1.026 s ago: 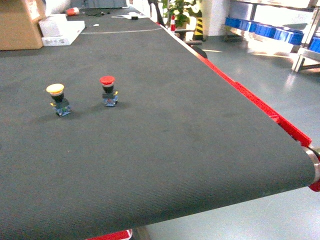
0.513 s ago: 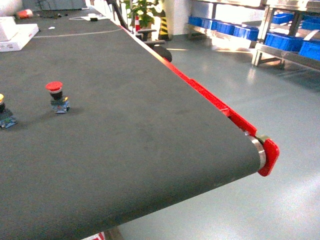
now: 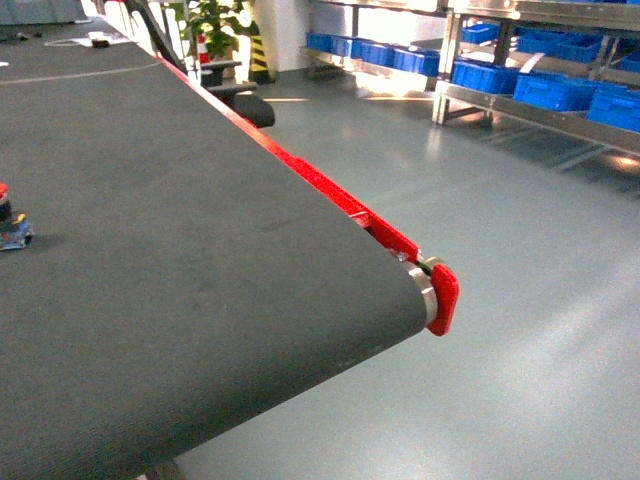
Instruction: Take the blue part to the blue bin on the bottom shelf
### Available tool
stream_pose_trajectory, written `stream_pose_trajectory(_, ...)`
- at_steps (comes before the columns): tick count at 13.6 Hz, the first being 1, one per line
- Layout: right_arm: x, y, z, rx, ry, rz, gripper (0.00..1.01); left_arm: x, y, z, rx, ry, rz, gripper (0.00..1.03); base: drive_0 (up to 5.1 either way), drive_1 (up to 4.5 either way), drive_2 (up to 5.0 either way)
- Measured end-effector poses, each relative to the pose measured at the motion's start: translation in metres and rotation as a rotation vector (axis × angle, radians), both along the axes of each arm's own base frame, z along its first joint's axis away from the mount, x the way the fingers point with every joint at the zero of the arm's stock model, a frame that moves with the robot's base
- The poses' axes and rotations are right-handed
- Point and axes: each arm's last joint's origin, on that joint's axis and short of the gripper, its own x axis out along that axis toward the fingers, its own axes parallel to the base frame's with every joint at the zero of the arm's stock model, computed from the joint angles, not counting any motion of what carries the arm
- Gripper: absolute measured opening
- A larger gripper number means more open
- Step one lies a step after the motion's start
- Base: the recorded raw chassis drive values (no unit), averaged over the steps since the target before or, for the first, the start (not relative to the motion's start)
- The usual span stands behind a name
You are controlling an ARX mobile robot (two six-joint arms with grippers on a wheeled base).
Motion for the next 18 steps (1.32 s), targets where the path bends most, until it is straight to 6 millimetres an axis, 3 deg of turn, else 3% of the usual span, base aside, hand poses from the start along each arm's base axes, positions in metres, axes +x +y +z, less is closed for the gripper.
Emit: stream_pose_trajectory(18,0.0000,0.0000,0.0000,0.000,0.000,0.000,0.98,0.0000,0.0000,0.0000,0.000,0.000,0.000,0.43,-1.6,-1.61,-1.6)
